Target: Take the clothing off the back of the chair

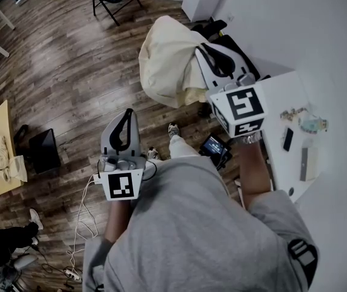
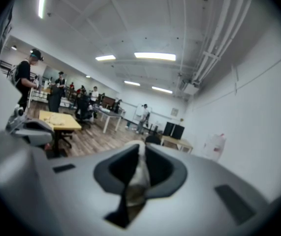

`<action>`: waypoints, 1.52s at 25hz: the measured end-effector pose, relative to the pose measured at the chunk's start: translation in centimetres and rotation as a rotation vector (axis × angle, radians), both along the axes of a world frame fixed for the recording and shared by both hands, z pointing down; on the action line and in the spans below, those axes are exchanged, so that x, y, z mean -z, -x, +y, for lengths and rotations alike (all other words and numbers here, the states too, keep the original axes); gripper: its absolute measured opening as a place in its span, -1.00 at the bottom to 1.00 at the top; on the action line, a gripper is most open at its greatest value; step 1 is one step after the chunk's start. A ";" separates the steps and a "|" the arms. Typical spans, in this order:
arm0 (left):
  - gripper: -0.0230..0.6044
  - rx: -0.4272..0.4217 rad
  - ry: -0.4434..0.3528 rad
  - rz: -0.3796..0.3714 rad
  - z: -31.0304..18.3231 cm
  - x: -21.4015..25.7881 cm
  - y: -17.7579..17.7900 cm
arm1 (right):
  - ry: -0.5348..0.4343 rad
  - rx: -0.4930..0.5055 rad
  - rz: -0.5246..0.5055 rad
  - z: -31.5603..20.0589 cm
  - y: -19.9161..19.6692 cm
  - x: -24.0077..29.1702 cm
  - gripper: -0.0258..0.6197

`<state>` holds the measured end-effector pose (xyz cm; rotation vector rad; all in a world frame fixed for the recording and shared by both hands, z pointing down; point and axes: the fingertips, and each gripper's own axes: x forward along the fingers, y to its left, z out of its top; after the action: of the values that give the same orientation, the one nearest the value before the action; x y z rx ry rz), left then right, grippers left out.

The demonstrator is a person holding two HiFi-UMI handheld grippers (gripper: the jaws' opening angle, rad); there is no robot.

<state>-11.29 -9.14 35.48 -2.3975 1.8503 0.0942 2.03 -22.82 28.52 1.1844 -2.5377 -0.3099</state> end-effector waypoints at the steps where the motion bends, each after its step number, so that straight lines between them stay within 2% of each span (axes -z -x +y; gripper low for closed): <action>1: -0.81 0.004 0.000 0.001 0.1 0.0 0.1 | 0.001 0.004 0.000 0.0 0.2 0.0 -0.73; 15: -0.81 0.045 -0.009 0.007 0.8 0.1 1.0 | 0.005 0.053 -0.007 0.5 2.1 -0.1 -0.73; 38: -0.81 0.155 0.017 -0.006 3.2 -0.4 4.6 | 0.043 0.182 -0.028 1.9 8.2 -1.1 -0.73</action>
<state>-15.88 -5.98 35.84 -2.2521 2.0345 0.0577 -6.15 -20.96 29.64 0.9501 -2.6686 -0.2819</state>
